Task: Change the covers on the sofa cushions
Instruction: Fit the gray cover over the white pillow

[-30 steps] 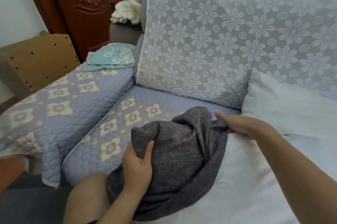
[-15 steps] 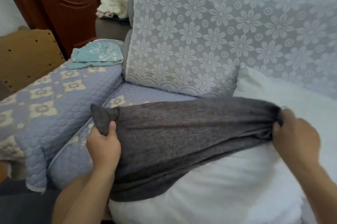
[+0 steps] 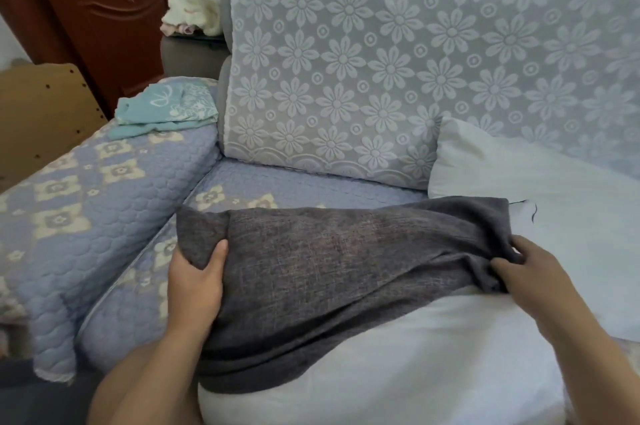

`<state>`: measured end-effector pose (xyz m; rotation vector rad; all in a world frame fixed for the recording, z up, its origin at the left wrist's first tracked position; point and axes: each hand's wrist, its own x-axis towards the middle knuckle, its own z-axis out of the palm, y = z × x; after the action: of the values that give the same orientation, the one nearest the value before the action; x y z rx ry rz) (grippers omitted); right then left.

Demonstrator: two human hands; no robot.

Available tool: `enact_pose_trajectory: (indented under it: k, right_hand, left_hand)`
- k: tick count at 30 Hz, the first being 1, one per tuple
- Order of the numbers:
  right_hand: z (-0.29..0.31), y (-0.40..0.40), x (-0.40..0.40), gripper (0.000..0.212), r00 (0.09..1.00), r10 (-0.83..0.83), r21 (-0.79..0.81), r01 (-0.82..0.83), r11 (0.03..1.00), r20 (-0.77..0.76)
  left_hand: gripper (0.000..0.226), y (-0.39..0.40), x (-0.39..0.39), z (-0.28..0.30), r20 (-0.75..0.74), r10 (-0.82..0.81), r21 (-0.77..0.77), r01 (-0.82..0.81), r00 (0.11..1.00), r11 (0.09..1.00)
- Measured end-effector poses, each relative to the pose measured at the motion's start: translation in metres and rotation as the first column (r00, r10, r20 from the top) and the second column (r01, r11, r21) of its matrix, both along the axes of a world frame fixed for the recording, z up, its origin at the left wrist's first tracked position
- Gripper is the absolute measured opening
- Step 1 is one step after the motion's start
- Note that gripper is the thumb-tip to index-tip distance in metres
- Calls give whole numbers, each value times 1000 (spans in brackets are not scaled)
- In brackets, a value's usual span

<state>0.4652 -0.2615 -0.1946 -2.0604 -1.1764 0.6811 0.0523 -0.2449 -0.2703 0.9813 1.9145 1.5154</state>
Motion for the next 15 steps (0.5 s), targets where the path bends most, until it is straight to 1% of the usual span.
enact_pose_trajectory:
  k: [1, 2, 5, 7, 9, 10, 11, 12, 13, 14, 15]
  right_hand:
    - [1, 4, 1, 10, 998, 23, -30, -22, 999, 64]
    - [0, 11, 4, 7, 989, 38, -51, -31, 998, 145]
    - [-11, 33, 4, 11, 919, 42, -55, -22, 998, 392]
    - [-31, 42, 1, 9, 889, 32, -38, -17, 999, 456]
    - [-55, 43, -1, 4, 873, -5, -11, 12, 1000, 487]
    - [-64, 43, 1, 3, 873, -10, 1, 11, 1000, 487]
    - [-67, 45, 3, 3, 890, -9, 7, 7, 1000, 455]
    - [-67, 47, 4, 4, 911, -17, 6, 16, 1000, 413]
    - [-63, 51, 6, 7, 923, -33, 7, 33, 999, 383]
    - [-60, 55, 7, 14, 918, -54, 39, 42, 998, 393]
    - [-55, 58, 4, 25, 892, -63, 98, 21, 995, 448]
  left_hand:
    - [50, -5, 0, 1, 14, -5, 3, 4, 1000, 1000]
    - [54, -8, 1, 1, 26, 2, 1, -2, 1000, 1000]
    - [66, -11, 11, 1, 18, 21, 30, -22, 1000, 999]
    - [73, -11, 25, -9, -71, 44, 20, -42, 997, 999]
    - [71, -19, 39, -24, -248, 35, -50, -49, 968, 998]
    - [70, -26, 44, -33, -372, 8, -66, -35, 928, 997]
    - [69, -33, 47, -40, -492, -19, -42, -2, 871, 999]
    - [67, -41, 50, -43, -580, -44, 0, 54, 814, 999]
    - [64, -50, 51, -44, -646, -71, 51, 136, 760, 989]
    - [61, -59, 52, -46, -709, -99, 98, 236, 698, 967]
    - [59, -65, 53, -48, -779, -128, 117, 342, 614, 932]
